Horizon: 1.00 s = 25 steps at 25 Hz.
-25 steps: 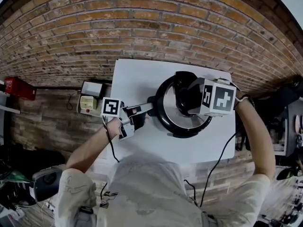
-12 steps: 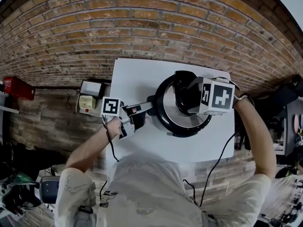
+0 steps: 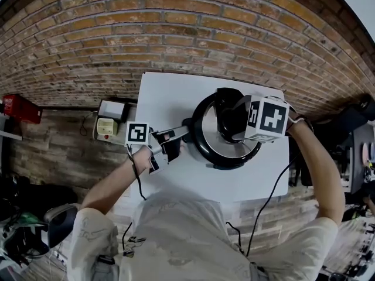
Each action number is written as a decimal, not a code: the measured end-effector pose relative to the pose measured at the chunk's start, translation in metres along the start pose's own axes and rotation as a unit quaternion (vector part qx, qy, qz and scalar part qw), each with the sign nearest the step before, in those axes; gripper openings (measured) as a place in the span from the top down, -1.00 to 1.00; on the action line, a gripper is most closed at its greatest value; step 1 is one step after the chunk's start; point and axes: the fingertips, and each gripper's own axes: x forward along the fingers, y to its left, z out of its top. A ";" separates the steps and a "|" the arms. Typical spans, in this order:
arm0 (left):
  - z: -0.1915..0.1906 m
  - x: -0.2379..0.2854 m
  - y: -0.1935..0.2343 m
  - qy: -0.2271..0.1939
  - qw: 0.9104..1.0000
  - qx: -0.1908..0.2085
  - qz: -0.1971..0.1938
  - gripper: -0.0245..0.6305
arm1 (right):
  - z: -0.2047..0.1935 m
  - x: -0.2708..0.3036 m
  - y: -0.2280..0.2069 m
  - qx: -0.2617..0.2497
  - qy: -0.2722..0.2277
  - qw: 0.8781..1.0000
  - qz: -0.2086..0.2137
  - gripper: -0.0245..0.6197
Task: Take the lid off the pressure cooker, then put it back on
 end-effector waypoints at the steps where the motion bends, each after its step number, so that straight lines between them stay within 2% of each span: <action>1: 0.000 0.000 0.000 -0.001 1.000 0.000 0.000 0.72 | 0.000 0.000 0.000 0.004 0.001 1.000 -0.001 -0.01; 10: 0.001 0.000 0.000 -0.015 1.000 -0.007 0.002 0.73 | -0.001 0.001 -0.002 0.042 0.024 0.999 -0.001 -0.02; 16: 0.002 0.000 -0.001 -0.021 1.000 -0.007 -0.005 0.73 | -0.001 0.001 -0.006 0.091 0.027 0.996 -0.002 -0.02; 18: 0.001 0.000 -0.002 -0.022 1.000 -0.009 -0.006 0.73 | -0.003 0.000 -0.009 0.148 0.039 0.988 -0.009 -0.03; 20: 0.001 0.001 -0.001 -0.022 1.000 -0.005 -0.007 0.73 | -0.005 0.000 -0.012 0.217 0.052 0.975 -0.013 -0.02; 25: 0.003 0.000 -0.001 -0.025 1.000 -0.004 -0.009 0.73 | -0.005 0.000 -0.015 0.269 0.048 0.962 -0.018 -0.04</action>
